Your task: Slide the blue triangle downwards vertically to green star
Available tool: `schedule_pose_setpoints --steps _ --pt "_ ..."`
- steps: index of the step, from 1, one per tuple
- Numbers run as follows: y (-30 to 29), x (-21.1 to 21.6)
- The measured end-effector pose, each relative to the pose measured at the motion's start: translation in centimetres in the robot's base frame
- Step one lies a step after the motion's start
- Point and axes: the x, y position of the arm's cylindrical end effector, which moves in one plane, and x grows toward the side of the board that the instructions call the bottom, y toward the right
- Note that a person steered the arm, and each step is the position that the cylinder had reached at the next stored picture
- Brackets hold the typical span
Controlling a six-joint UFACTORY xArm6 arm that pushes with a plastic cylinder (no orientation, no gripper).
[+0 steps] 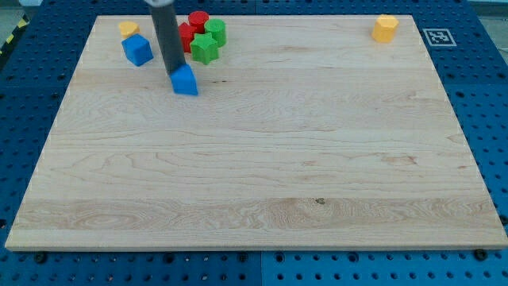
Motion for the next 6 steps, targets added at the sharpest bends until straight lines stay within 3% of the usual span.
schedule_pose_setpoints --steps 1,2,3,4,5,6 --pt "0.1 0.9" --pt "-4.3 -0.7" --pt "-4.0 -3.4" --pt "1.3 -2.4" --pt "2.2 3.5" --pt "2.3 5.7"
